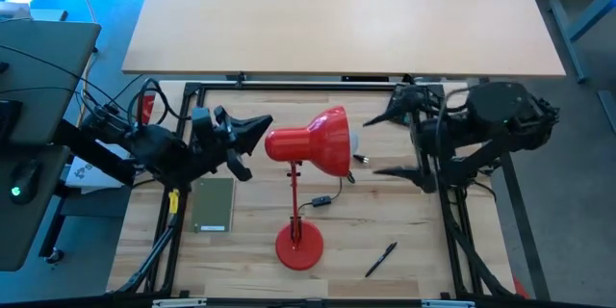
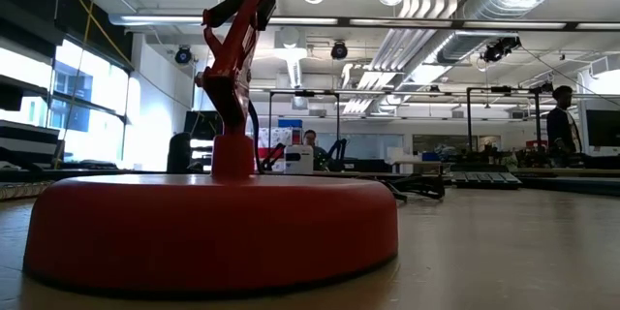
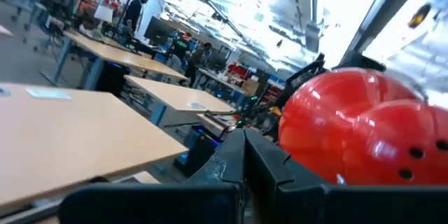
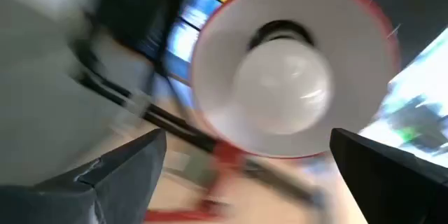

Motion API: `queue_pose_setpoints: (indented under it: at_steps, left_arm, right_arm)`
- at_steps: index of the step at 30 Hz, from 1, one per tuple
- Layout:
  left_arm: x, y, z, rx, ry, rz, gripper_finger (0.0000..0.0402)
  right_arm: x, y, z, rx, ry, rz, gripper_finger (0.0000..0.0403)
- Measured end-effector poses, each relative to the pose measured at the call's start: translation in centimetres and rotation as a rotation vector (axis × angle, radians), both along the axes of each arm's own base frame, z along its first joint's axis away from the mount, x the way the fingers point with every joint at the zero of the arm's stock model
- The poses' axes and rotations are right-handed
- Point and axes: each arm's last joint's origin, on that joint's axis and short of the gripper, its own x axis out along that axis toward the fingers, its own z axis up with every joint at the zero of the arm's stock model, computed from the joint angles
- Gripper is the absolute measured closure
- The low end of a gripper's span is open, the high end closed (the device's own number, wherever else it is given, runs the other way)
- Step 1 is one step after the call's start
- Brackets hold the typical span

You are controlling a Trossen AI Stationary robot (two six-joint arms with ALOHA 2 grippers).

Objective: Screw lightbulb
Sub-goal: Insert the white lightbulb into the red lamp

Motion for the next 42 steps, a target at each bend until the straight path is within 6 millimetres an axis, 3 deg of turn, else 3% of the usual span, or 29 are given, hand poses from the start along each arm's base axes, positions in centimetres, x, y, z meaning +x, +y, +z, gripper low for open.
queue_pose_setpoints:
  at_steps: [5,13,25,34,42]
  left_arm:
    - [0.0,0.0,0.0,-0.094,-0.057,-0.024,0.0402]
    - [0.0,0.0,0.0,-0.193,-0.119,-0.048,0.0402]
    - [0.0,0.0,0.1,-0.197,-0.125,-0.048,0.0401]
    - [0.0,0.0,0.1,-0.198,-0.129,-0.048,0.0402]
    - [0.0,0.1,0.1,-0.198,-0.129,-0.047,0.0402]
  right_arm:
    - [0.2,0.9,0.2,-0.545,-0.099,-0.001,0.0005]
    - [3.5,2.7,-0.5,-0.995,-0.101,-0.137,0.0005]
    - [4.3,3.2,-0.4,-0.993,-0.154,-0.119,0.0005]
    - [4.3,3.2,-0.4,-0.958,-0.155,-0.117,0.0049]
    - [5.2,3.5,-1.1,-0.930,-0.121,-0.117,0.0052]
